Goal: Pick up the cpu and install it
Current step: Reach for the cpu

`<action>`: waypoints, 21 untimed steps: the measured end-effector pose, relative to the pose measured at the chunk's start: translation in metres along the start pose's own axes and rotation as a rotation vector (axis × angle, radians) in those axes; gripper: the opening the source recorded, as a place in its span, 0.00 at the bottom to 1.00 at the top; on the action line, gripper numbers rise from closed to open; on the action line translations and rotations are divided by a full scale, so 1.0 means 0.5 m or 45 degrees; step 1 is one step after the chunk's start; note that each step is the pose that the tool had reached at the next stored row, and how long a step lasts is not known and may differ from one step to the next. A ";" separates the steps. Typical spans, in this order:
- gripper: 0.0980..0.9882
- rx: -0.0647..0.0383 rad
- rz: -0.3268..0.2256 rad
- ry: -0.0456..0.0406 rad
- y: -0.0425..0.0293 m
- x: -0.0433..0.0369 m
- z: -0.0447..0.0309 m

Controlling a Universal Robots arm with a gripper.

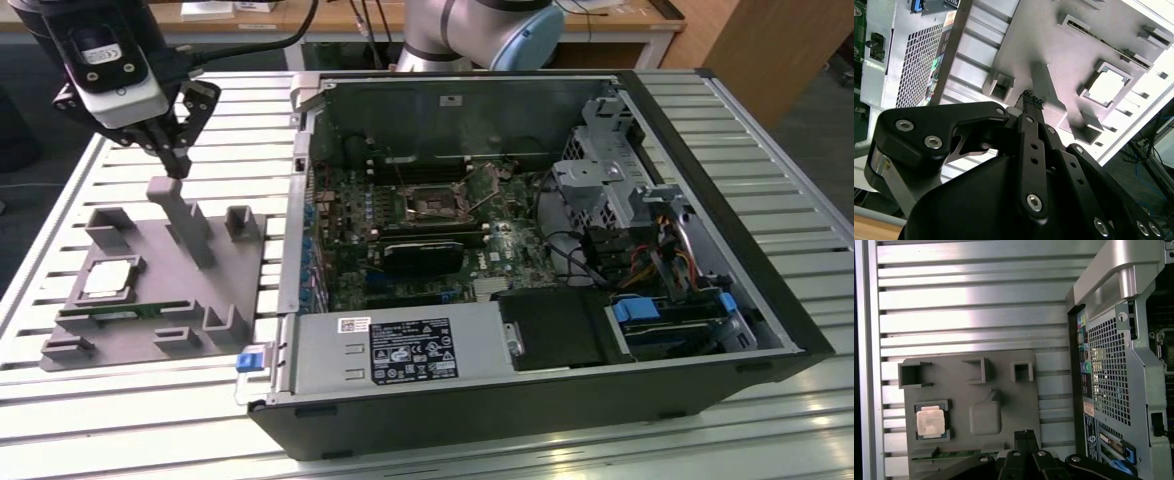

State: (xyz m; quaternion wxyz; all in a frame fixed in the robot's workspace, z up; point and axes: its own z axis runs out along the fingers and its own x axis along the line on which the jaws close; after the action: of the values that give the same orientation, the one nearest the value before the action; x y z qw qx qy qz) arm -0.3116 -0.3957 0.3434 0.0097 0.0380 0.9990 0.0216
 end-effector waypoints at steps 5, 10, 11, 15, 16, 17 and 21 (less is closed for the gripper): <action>0.02 0.000 0.000 0.000 0.000 0.003 0.001; 0.02 0.000 0.000 0.000 0.000 0.005 0.002; 0.02 0.000 0.000 0.000 -0.001 0.006 0.003; 0.02 0.000 0.000 0.000 -0.001 0.012 0.004; 0.02 0.000 0.000 0.000 -0.001 0.015 0.004; 0.02 0.000 0.000 0.000 -0.002 0.018 0.004; 0.02 0.000 0.000 0.000 -0.003 0.038 0.005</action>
State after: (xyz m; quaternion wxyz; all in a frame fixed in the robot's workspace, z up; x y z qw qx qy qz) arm -0.3308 -0.3957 0.3403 0.0096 0.0379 0.9990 0.0216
